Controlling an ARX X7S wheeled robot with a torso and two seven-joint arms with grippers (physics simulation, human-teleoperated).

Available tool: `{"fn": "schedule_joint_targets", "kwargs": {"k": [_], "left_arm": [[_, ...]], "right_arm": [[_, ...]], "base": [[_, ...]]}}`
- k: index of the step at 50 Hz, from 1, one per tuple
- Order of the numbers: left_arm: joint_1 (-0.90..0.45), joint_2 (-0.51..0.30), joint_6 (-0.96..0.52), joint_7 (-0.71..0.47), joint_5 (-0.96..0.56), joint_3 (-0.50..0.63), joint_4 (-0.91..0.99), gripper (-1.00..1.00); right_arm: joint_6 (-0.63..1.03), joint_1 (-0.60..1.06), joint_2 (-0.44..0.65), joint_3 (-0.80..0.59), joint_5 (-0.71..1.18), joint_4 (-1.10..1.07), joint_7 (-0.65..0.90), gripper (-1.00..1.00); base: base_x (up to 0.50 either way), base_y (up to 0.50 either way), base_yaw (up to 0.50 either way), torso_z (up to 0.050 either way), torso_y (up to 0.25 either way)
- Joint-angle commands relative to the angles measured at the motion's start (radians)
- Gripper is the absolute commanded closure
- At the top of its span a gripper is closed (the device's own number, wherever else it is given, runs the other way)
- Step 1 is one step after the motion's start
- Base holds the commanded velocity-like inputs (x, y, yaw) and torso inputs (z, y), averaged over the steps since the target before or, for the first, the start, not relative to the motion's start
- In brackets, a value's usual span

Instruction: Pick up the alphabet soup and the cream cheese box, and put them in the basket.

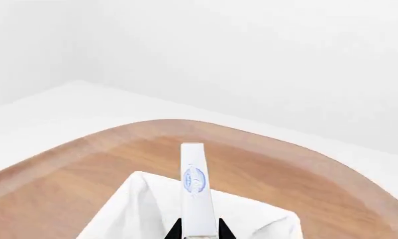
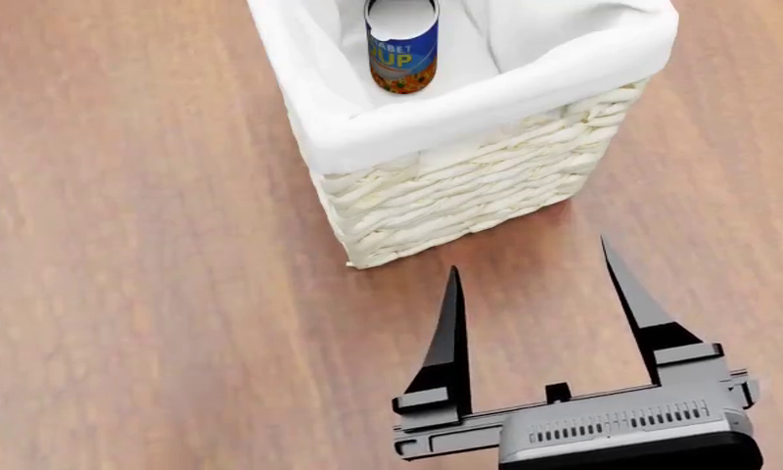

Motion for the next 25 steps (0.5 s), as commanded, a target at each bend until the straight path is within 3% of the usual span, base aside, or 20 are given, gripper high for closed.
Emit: {"fn": "schedule_joint_targets", "kwargs": {"k": [1, 25], "left_arm": [[-0.005, -0.003, -0.073, 0.092, -0.045, 0.046, 0.031, 1.00], [0.020, -0.015, -0.092, 0.118, -0.065, 0.069, 0.064, 1.00]], "right_arm": [[-0.007, -0.004, -0.004, 0.001, 0.001, 0.011, -0.003, -1.00], [-0.009, -0.010, -0.004, 0.004, -0.001, 0.009, -0.005, -1.00]], "base": [[0.00, 0.00, 0.00, 0.000, 0.000], [0.00, 0.00, 0.00, 0.000, 0.001]]}}
